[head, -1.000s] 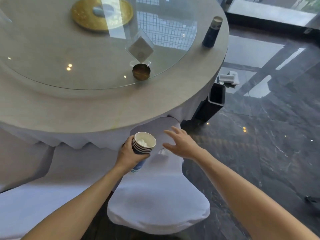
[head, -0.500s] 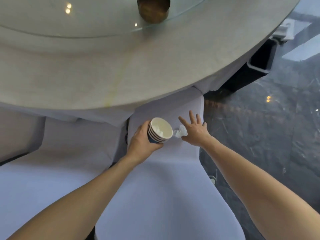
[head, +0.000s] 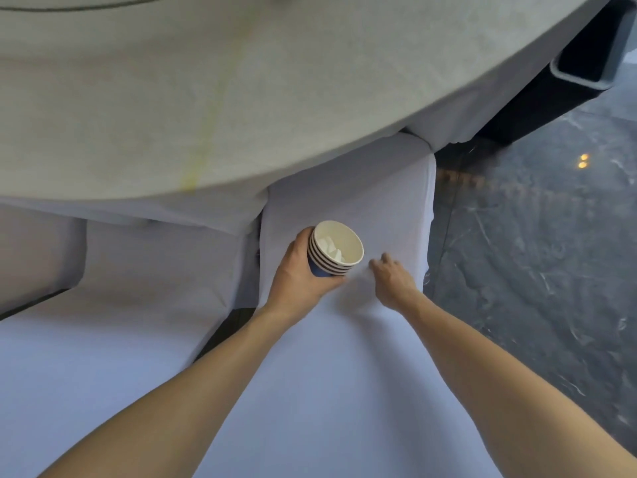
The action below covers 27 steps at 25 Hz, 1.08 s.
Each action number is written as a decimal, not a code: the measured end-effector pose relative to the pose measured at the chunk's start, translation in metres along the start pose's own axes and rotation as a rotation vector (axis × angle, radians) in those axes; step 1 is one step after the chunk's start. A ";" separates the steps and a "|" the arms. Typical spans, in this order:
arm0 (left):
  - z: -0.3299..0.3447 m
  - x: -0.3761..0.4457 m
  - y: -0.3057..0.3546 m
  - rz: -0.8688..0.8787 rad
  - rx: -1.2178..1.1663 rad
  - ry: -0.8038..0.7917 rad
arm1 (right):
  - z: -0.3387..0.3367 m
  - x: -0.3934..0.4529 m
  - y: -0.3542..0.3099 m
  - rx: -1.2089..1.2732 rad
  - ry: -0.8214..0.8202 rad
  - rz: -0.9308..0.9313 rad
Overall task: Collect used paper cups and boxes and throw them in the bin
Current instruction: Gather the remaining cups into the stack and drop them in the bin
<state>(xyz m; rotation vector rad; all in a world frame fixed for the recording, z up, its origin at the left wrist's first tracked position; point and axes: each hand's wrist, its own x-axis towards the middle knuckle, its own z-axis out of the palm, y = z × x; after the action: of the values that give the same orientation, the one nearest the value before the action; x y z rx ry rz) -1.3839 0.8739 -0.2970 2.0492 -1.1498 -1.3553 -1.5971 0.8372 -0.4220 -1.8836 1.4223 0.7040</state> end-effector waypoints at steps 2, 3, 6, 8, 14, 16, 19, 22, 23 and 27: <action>0.001 -0.008 0.011 0.008 0.016 -0.021 | -0.007 -0.020 0.004 0.084 -0.015 0.010; 0.001 -0.011 0.016 0.009 0.033 -0.028 | -0.014 -0.027 0.007 0.116 0.002 0.021; 0.003 -0.025 0.056 0.050 0.077 -0.057 | -0.069 -0.055 0.024 0.296 0.141 0.089; 0.004 -0.033 0.083 0.105 0.112 -0.059 | -0.119 -0.078 0.033 0.400 0.251 0.129; 0.032 -0.091 0.173 0.209 0.133 -0.043 | -0.254 -0.198 0.055 1.068 0.595 0.079; 0.046 -0.111 0.202 0.252 0.108 -0.020 | -0.277 -0.243 0.056 1.143 0.679 -0.033; 0.070 -0.140 0.241 0.302 0.075 0.026 | -0.283 -0.299 0.061 1.116 0.736 -0.141; 0.101 -0.168 0.277 0.354 0.064 0.068 | -0.273 -0.343 0.080 0.890 0.700 -0.263; 0.110 -0.175 0.286 0.369 0.076 0.081 | -0.268 -0.352 0.090 0.781 0.680 -0.300; 0.140 -0.193 0.318 0.360 0.062 0.119 | -0.264 -0.376 0.140 0.509 0.793 -0.383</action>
<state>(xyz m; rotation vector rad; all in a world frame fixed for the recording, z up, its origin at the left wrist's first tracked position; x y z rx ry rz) -1.6722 0.8645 -0.0238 1.8224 -1.4374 -1.0216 -1.8237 0.8351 0.0012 -1.9846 1.4149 -0.6131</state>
